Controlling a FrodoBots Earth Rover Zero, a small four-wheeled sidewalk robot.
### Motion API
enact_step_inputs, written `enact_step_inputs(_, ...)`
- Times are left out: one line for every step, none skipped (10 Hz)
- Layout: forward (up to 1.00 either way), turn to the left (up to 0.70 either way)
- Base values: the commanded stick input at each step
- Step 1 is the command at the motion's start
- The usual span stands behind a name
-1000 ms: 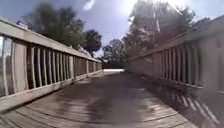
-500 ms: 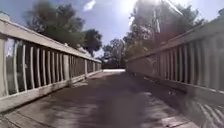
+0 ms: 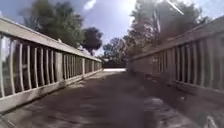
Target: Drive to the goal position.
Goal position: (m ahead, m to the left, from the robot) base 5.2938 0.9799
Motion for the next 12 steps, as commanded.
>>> enact_step_inputs(0.70,0.00)
enact_step_inputs(0.70,0.00)
enact_step_inputs(0.70,0.00)
enact_step_inputs(0.70,0.00)
enact_step_inputs(0.70,0.00)
enact_step_inputs(0.70,0.00)
enact_step_inputs(0.70,0.00)
enact_step_inputs(0.70,0.00)
enact_step_inputs(0.70,0.00)
enact_step_inputs(0.70,0.00)
enact_step_inputs(0.70,0.00)
enact_step_inputs(0.70,0.00)
